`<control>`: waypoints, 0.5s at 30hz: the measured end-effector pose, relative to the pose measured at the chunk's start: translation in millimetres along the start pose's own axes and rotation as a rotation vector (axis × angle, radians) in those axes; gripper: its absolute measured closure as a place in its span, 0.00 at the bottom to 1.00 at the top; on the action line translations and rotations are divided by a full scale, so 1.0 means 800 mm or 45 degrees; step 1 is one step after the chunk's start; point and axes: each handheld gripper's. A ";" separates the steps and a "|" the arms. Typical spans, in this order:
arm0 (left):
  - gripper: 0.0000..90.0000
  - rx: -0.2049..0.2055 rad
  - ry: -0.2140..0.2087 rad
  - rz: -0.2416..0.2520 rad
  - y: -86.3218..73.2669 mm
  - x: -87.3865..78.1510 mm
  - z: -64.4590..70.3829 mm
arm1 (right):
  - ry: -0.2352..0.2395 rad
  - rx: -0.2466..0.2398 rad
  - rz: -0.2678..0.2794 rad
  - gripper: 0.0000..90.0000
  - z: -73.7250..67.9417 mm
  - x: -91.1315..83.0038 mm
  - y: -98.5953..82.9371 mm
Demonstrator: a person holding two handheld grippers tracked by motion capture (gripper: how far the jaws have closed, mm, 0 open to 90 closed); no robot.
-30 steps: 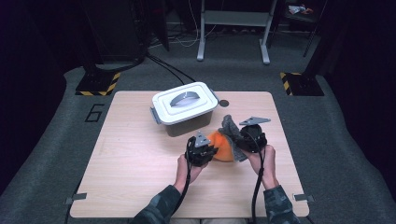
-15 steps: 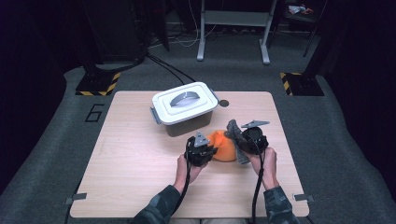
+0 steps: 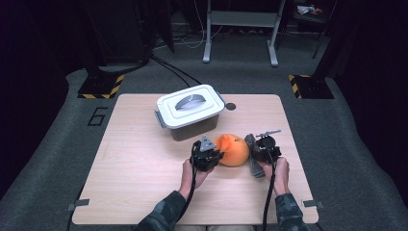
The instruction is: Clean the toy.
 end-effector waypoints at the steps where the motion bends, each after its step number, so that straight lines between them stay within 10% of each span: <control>1: 0.91 0.000 0.000 0.000 0.000 0.000 0.000 | 0.000 0.000 0.000 0.82 0.000 0.000 0.000; 10: 0.90 -0.005 -0.002 -0.001 0.001 -0.001 0.000 | 0.037 -0.086 0.253 0.82 -0.033 -0.075 0.037; 15: 0.89 -0.008 -0.006 -0.004 0.001 -0.001 -0.002 | 0.096 -0.189 0.221 0.82 -0.067 -0.072 0.047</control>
Point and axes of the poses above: each handheld gripper's, and its own axes: x roughly forward along the jaws, y roughly out of its top, z roughly to its right, and after that the axes turned 13 degrees about z, right-handed
